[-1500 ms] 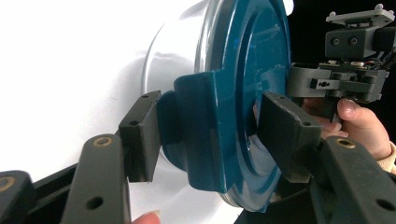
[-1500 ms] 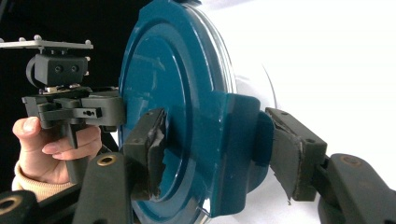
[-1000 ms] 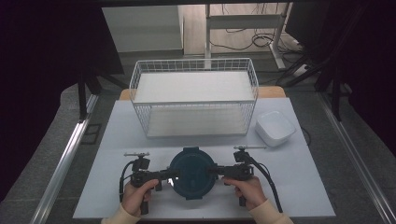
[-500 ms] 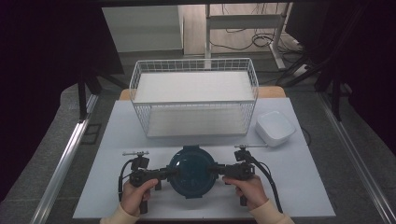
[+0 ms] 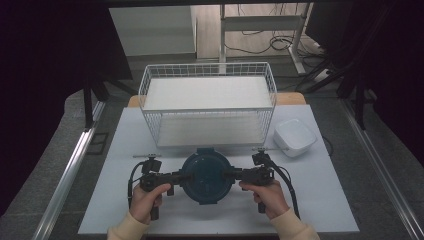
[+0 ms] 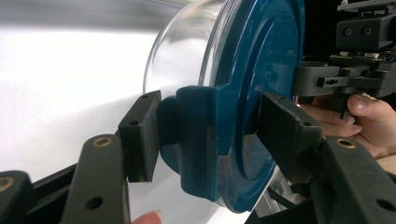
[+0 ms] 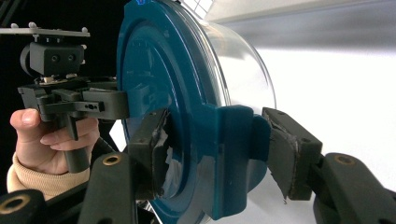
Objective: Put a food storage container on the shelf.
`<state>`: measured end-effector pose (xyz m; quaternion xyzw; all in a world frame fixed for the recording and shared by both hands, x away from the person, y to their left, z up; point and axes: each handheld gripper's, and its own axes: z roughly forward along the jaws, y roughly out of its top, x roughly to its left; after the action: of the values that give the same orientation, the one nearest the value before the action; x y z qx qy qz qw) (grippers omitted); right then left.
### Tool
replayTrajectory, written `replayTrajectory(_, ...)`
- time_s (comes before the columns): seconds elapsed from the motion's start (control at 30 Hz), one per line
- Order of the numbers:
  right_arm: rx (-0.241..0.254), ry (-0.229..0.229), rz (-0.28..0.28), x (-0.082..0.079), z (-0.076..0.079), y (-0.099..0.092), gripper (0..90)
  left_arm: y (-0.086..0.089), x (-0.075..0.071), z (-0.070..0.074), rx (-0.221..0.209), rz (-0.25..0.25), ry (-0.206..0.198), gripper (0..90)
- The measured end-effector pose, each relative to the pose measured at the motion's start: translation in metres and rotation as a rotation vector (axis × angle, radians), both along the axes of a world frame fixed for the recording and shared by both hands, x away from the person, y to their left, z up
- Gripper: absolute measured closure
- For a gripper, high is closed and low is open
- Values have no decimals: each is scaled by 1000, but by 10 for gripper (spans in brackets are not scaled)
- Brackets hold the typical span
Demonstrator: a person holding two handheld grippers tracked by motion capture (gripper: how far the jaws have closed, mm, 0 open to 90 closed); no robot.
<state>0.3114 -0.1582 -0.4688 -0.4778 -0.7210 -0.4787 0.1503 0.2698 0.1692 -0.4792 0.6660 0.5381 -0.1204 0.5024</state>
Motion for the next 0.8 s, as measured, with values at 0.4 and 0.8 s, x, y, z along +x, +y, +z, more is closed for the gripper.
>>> replayTrajectory(0.4,11,-22,-12,12,18,-2,435,0,14,19,-14,-6,-35,425)
replayTrajectory(0.8,11,-81,-8,22,48,1,435,4,24,48,-13,-7,-82,428)
